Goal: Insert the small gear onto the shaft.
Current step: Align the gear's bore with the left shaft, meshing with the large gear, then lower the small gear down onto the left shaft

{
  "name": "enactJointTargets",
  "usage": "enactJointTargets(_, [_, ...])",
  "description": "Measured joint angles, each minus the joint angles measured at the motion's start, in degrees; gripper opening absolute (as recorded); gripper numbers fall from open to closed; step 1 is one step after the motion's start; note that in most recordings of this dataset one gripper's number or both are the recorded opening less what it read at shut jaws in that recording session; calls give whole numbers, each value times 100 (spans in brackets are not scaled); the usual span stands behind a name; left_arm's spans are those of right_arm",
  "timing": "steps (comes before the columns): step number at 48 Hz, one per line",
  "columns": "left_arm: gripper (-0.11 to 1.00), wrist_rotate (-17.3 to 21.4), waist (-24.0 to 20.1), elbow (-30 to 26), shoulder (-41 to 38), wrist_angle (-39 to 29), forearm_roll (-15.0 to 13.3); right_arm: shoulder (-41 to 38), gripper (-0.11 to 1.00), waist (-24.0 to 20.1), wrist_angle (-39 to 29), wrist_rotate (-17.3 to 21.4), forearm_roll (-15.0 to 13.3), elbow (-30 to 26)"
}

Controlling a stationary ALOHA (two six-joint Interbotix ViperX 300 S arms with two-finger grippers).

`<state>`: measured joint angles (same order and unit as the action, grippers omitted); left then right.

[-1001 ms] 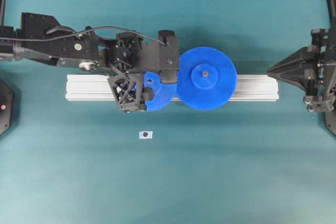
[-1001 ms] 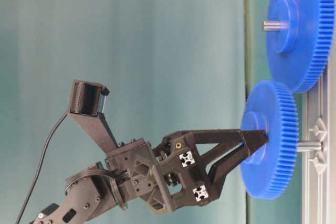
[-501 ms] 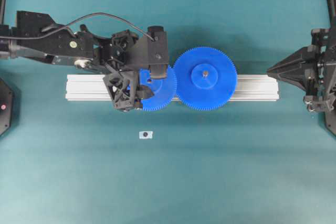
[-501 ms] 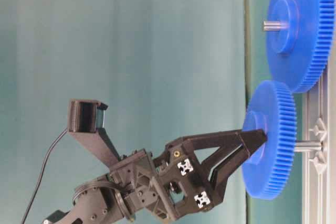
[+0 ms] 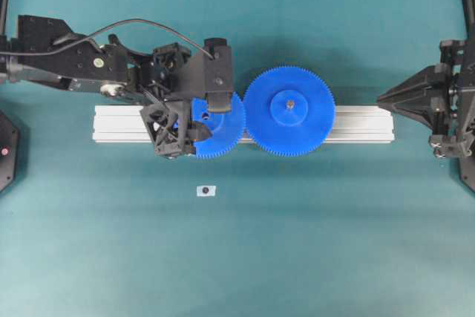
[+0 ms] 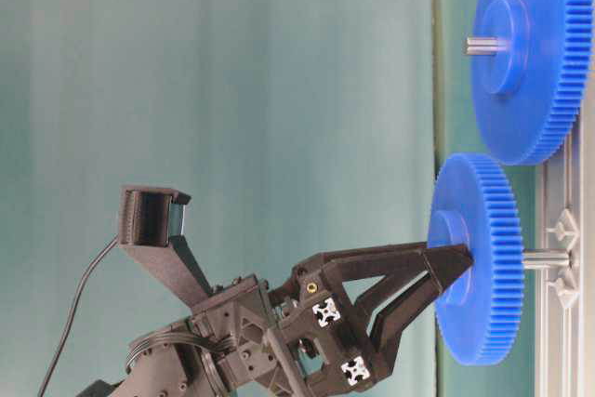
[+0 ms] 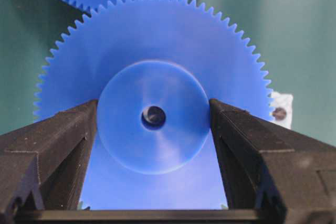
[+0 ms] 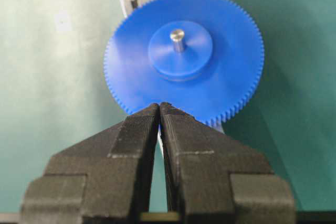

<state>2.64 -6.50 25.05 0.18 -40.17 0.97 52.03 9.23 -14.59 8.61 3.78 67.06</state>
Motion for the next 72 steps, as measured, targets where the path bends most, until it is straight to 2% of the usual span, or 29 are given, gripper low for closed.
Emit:
enactJointTargets(39, [72,9,-141,-272,-237,79,0,9,15,0,18,9,9,0])
enactJointTargets(72, [72,-26,-202,-105,-26,-97,9,0,15,0,18,9,18,0])
